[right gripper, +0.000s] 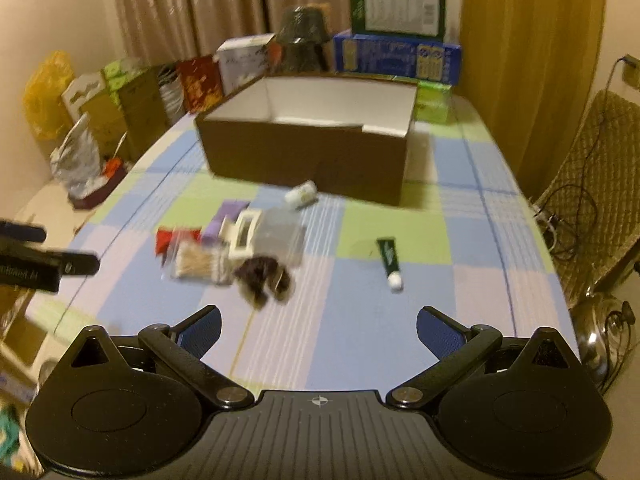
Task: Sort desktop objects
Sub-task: 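Withdraw both tools from the box back toward the remaining items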
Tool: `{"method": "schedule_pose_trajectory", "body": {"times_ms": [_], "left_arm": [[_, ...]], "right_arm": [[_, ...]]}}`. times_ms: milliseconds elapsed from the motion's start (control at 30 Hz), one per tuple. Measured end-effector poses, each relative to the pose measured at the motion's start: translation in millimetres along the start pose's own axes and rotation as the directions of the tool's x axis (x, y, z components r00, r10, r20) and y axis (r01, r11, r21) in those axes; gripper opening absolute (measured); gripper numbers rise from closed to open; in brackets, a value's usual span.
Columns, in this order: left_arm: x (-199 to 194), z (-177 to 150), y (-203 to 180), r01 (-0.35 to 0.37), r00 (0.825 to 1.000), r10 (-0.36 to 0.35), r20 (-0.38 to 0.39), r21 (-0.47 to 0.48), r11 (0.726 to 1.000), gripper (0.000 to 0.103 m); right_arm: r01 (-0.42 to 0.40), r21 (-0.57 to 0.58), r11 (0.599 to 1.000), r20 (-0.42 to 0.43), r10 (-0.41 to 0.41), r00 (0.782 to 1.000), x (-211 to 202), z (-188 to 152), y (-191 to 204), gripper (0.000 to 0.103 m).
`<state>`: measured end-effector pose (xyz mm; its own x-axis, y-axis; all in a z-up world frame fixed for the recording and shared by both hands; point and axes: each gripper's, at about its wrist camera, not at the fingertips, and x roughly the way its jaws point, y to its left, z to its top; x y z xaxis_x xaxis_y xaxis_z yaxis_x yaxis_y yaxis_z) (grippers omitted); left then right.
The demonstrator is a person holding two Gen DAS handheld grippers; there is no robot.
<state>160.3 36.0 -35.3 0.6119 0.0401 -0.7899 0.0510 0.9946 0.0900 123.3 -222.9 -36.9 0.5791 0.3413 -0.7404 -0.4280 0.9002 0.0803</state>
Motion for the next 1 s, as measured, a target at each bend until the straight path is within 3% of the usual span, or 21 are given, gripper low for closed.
{"method": "schedule_pose_trajectory", "body": {"times_ms": [233,1000], "left_arm": [[3.5,-3.1,-0.2,0.007,1.0,-0.007,-0.022,0.007,1.0,0.102],[29.0,3.5,7.8,0.031,0.996,-0.029,-0.089,0.024,0.999,0.101]], "right_arm": [[-0.015,0.014,1.0,-0.044,0.016,0.999,1.7,-13.2,1.1,0.101],[-0.058,0.076,0.995,-0.064,0.063,0.996,21.1,5.0,-6.7,0.101]]}}
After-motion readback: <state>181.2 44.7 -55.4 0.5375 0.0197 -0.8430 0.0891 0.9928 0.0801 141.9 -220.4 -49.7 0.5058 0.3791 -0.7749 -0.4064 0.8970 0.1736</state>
